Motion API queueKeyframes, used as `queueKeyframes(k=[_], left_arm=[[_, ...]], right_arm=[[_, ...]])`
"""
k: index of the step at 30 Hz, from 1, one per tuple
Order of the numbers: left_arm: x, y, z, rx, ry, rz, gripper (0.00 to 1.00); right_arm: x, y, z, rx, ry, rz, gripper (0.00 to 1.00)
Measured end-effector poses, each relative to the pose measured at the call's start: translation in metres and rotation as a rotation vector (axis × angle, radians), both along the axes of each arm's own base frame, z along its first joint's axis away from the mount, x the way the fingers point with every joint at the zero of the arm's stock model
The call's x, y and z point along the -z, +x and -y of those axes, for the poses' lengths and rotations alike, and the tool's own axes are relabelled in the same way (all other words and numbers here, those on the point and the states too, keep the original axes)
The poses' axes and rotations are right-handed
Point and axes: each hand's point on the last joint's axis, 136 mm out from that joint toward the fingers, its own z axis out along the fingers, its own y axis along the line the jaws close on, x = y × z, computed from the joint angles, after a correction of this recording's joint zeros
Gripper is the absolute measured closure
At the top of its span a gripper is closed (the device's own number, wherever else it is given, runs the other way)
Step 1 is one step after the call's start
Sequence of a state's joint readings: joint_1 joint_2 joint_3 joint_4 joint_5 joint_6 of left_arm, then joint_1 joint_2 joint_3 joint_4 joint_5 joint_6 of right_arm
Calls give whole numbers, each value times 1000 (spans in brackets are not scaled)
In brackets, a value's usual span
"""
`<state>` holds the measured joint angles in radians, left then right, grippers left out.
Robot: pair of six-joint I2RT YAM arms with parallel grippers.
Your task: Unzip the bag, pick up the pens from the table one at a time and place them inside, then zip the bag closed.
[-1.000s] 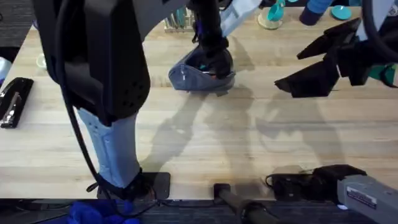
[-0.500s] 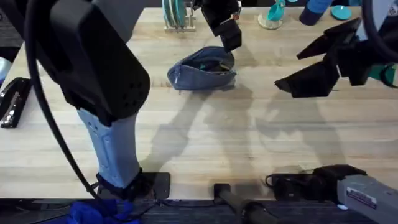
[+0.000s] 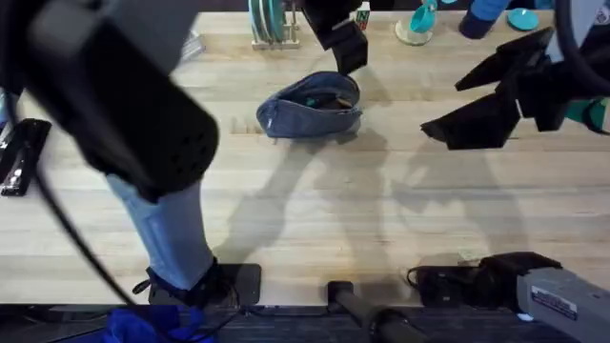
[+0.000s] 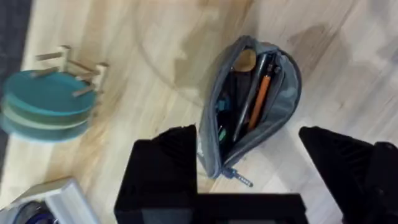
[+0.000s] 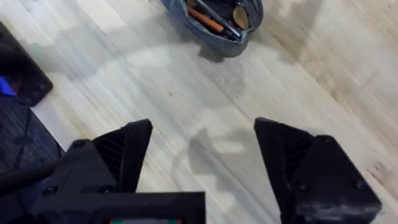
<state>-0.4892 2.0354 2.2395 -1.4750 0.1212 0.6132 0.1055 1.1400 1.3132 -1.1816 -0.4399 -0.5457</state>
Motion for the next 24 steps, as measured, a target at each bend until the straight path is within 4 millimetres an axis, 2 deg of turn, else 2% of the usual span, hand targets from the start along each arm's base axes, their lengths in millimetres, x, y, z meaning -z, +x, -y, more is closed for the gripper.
queueKeyframes(k=[4, 8, 18, 24], left_arm=[[-36, -10, -8, -6, -35, 76, 5], [-61, -22, -15, -7, -57, 118, 5], [-67, -32, -38, -46, -38, 93, 5], [-86, -43, -49, -61, -55, 131, 5]], right_arm=[[0, 0, 0, 0, 0, 0, 4], [0, 0, 0, 0, 0, 0, 4], [0, 0, 0, 0, 0, 0, 4], [0, 0, 0, 0, 0, 0, 4]])
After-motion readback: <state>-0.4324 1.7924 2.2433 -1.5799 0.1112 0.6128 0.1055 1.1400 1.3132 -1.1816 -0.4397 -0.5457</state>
